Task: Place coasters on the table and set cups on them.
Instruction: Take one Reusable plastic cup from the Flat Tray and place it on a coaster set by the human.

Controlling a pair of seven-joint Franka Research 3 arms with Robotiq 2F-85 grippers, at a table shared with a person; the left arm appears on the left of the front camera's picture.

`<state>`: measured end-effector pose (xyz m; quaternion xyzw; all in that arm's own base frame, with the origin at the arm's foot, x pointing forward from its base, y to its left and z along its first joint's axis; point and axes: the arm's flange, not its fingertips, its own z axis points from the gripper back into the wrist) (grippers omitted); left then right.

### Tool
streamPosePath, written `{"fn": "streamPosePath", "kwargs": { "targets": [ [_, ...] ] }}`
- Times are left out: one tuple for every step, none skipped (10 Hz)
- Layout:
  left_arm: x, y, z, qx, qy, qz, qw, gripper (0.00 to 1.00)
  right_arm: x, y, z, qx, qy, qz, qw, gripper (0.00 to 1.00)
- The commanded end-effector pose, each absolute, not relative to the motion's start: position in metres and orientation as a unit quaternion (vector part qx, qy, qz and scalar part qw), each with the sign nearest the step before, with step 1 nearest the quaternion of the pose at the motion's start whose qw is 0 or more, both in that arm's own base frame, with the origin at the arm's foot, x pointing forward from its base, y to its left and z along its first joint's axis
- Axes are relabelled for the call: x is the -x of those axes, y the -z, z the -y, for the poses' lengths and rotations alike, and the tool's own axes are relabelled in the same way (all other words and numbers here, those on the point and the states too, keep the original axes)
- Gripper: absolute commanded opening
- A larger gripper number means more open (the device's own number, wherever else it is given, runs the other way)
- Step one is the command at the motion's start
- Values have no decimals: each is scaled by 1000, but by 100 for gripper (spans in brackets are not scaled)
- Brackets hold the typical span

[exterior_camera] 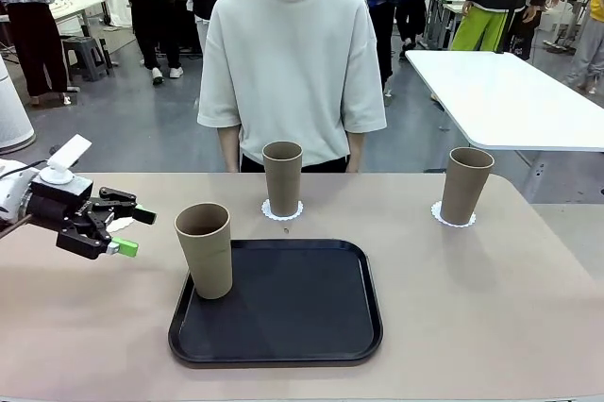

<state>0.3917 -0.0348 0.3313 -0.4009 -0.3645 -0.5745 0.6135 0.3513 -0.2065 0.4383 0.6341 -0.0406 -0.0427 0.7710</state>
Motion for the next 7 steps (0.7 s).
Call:
{"fn": "streamPosePath", "kwargs": {
  "targets": [
    [-392, -331, 35, 403, 572, 367, 613, 100, -350, -437, 207, -638, 37, 44, 768, 100],
    [-392, -331, 35, 403, 572, 367, 613, 100, -350, -437, 207, -638, 37, 44, 768, 100],
    [-392, -331, 35, 403, 572, 367, 613, 100, -350, -437, 207, -638, 37, 44, 768, 100],
    [-392, -331, 35, 403, 572, 367, 613, 100, -350, -437, 207, -638, 37, 44, 768, 100],
    [-392, -331, 35, 403, 572, 367, 613, 100, -350, -437, 207, -638, 37, 44, 768, 100],
    [-392, -331, 34, 399, 575, 362, 616, 100, -350, -437, 207, -638, 37, 44, 768, 100],
    [-393, -321, 36, 402, 584, 377, 596, 100, -350, -437, 207, -638, 37, 44, 768, 100]
  ]
}}
